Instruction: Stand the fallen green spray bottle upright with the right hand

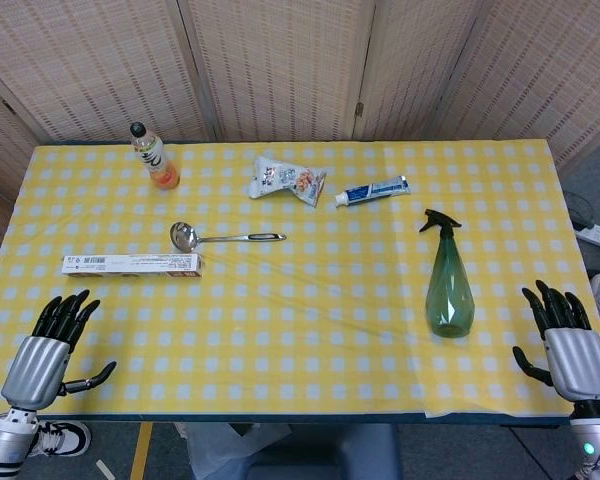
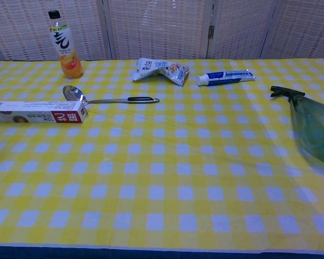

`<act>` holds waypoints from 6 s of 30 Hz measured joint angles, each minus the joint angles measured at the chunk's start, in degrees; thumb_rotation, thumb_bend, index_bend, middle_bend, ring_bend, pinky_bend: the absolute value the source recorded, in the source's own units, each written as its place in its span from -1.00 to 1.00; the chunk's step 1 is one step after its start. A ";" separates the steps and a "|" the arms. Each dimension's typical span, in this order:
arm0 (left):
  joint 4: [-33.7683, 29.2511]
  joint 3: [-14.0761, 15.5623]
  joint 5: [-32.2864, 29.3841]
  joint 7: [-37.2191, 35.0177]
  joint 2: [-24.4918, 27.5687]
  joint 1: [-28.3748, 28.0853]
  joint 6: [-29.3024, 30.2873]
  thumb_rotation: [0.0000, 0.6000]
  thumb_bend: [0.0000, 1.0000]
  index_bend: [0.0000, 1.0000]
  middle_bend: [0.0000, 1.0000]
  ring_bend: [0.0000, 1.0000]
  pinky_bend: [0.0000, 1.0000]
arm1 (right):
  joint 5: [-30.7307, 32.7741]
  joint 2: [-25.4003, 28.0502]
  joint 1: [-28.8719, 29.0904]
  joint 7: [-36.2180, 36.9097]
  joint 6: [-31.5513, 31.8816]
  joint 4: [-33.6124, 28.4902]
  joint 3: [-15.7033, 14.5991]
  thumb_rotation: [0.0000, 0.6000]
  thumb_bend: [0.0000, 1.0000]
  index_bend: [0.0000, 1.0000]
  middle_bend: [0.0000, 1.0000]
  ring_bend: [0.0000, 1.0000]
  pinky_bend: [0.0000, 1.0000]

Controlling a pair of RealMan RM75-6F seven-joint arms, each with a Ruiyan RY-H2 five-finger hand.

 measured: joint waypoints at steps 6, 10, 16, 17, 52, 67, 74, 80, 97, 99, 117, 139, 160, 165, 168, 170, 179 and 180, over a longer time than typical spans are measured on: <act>-0.26 0.08 0.08 0.56 -0.01 0.20 0.19 -0.43 -0.46 -1.00 -1.00 -1.00 -1.00 | 0.51 0.71 0.56 0.91 -1.47 -0.04 -0.03 0.77 -0.24 -1.00 -1.00 -0.96 -1.00; 0.05 0.23 1.10 0.24 -0.03 0.28 0.90 -0.40 -0.46 -1.00 -1.00 -1.00 -1.00 | 0.01 0.86 0.97 1.14 -2.12 0.05 -0.16 0.77 -0.24 -1.00 -1.00 -0.95 -1.00; 0.84 0.14 0.57 -1.59 0.41 0.85 1.74 -0.40 -0.46 -1.00 -1.00 -1.00 -1.00 | -0.05 1.46 3.66 1.64 -7.51 0.13 -0.33 0.77 -0.24 -1.00 -1.00 -0.96 -1.00; 0.81 0.14 0.54 -1.68 0.49 0.94 1.88 -0.40 -0.46 -1.00 -1.00 -1.00 -1.00 | 0.06 1.78 4.45 1.57 -8.99 -0.02 -0.28 0.76 -0.24 -1.00 -1.00 -0.96 -1.00; -0.50 -0.79 -0.46 -3.59 1.73 1.92 3.21 -0.27 -0.37 -1.00 -1.00 -1.00 -1.00 | 47.09 3.73 44.46 -42.44 -33.55 -16.12 -10.98 0.74 -0.24 -0.84 -1.00 -0.99 -1.00; -0.89 -0.53 -0.71 -0.29 0.56 1.17 0.79 -0.24 -0.36 -1.00 -1.00 -1.00 -1.00 | 45.44 4.91 41.75 -39.12 -31.20 -8.38 -16.95 0.73 -0.24 -0.83 -1.00 -1.00 -1.00; -1.00 -0.64 -1.46 0.29 0.32 0.82 -0.36 -0.24 -0.36 -1.00 -1.00 -1.00 -1.00 | 48.06 3.70 41.90 -37.72 -31.21 -0.72 -16.62 0.73 -0.24 -0.83 -1.00 -0.99 -1.00; -1.42 -0.54 -1.47 0.17 0.53 0.68 -0.70 -0.22 -0.36 -1.00 -1.00 -1.00 -1.00 | 45.22 3.70 40.68 -34.91 -28.41 1.41 -15.29 0.73 -0.24 -0.83 -1.00 -0.98 -1.00; -1.32 -0.05 0.05 -2.63 1.48 0.78 0.34 -0.18 -0.36 -1.00 -1.00 -1.00 -1.00 | 50.99 9.89 40.76 -8.00 -42.48 4.24 -5.28 0.74 -0.24 -0.83 -1.00 -0.95 -1.00; -1.19 -0.06 -0.13 -2.60 1.41 0.70 0.02 -0.18 -0.36 -1.00 -1.00 -1.00 -1.00 | 54.07 8.94 42.00 -8.02 -44.39 7.23 -5.27 0.74 -0.24 -0.83 -1.00 -0.94 -1.00; 1.92 -1.53 -5.12 -6.40 0.42 -2.01 -6.26 -0.19 -0.34 -1.00 -1.00 -1.00 -1.00 | 70.37 -9.36 57.48 -1.07 -70.88 41.56 -13.91 0.74 -0.24 -0.55 -1.00 -0.90 -1.00; 2.63 -1.54 -5.84 -7.79 0.48 -2.07 -6.13 -0.18 -0.34 -1.00 -1.00 -1.00 -1.00 | 60.13 -17.69 60.71 15.42 -76.32 55.05 -21.43 0.75 -0.24 -0.51 -0.94 -0.83 -1.00; 2.38 -1.38 -4.77 -9.66 1.39 -1.41 -4.08 -0.18 -0.34 -1.00 -1.00 -1.00 -1.00 | 56.61 -19.54 65.15 22.11 -75.66 52.24 -29.91 0.75 -0.24 -0.47 -0.92 -0.80 -1.00; 2.36 -1.39 -4.77 -9.84 1.46 -1.32 -3.86 -0.18 -0.34 -1.00 -1.00 -1.00 -1.00 | 56.27 -21.40 65.88 24.19 -76.04 53.75 -31.39 0.76 -0.24 -0.30 -0.84 -0.72 -1.00; 2.41 -1.38 -4.78 -9.98 1.51 -1.29 -3.87 -0.18 -0.34 -1.00 -1.00 -1.00 -1.00 | 55.93 -21.66 65.96 25.08 -75.37 53.99 -31.40 0.76 -0.24 -0.14 -0.78 -0.66 -1.00; 2.42 -1.33 -4.66 -10.04 1.54 -1.30 -3.84 -0.19 -0.34 -1.00 -1.00 -1.00 -1.00 | 55.76 -21.74 65.92 25.36 -74.66 54.07 -31.43 0.77 -0.24 -0.04 -0.72 -0.62 -1.00; 2.21 -1.32 -4.54 -10.10 1.72 -1.10 -3.41 -0.18 -0.34 -1.00 -1.00 -1.00 -1.00 | 55.93 -22.39 65.88 26.34 -72.90 54.26 -32.14 1.00 -0.24 0.28 -0.49 -0.44 -1.00; 2.20 -1.30 -4.54 -10.08 1.73 -1.08 -3.40 -0.18 -0.34 -1.00 -1.00 -1.00 -1.00 | 55.95 -22.27 65.80 26.45 -72.09 54.03 -31.73 1.00 -0.24 0.30 -0.48 -0.43 -1.00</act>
